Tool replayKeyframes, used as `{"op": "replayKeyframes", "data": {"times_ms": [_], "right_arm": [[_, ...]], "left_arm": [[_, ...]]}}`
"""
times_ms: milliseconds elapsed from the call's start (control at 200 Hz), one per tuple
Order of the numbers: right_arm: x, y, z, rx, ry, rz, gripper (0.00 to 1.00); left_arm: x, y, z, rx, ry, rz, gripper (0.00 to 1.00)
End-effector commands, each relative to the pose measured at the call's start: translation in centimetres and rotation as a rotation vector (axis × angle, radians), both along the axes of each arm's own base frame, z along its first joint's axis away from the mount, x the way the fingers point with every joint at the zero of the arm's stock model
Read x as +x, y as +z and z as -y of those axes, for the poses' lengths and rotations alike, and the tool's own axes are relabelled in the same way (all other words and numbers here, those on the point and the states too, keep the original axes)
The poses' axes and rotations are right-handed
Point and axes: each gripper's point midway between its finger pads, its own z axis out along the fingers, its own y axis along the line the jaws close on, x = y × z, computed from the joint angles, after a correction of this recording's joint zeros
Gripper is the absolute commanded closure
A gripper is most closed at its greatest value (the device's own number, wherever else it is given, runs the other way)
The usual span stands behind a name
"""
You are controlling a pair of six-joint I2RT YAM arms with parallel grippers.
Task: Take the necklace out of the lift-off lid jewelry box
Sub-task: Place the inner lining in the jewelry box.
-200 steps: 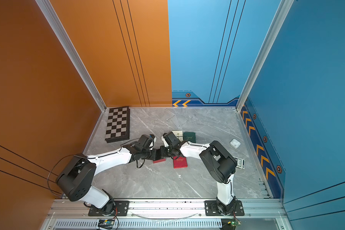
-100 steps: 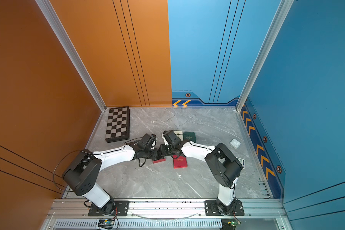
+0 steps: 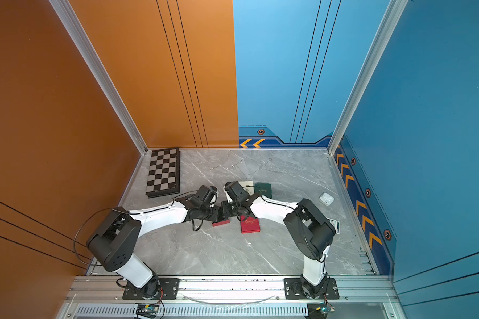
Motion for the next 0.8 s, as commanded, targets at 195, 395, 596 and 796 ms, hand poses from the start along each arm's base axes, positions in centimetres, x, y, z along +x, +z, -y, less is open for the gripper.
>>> {"op": "replayKeyframes", "data": {"times_ms": [195,395,596,796], "right_arm": [[-0.1,-2.9,0.5,-0.084,-0.051,-0.054,0.87],[-0.1,-5.0,1.4,-0.141,-0.099,-0.096,0.88],[-0.1,-7.2,2.5,-0.204,-0.131,-0.128,0.89],[0.0,-7.3,3.6,-0.219,-0.145,-0.13,0.9]], "left_arm": [[-0.8,-0.2,-0.3,-0.027,0.004,-0.02,0.79],[-0.8,-0.3,-0.5,-0.038,0.011,-0.023,0.79],[-0.8,-0.5,-0.8,-0.042,0.022,-0.028,0.79],[-0.6,-0.1,-1.1,-0.051,0.032,-0.019,0.79]]}}
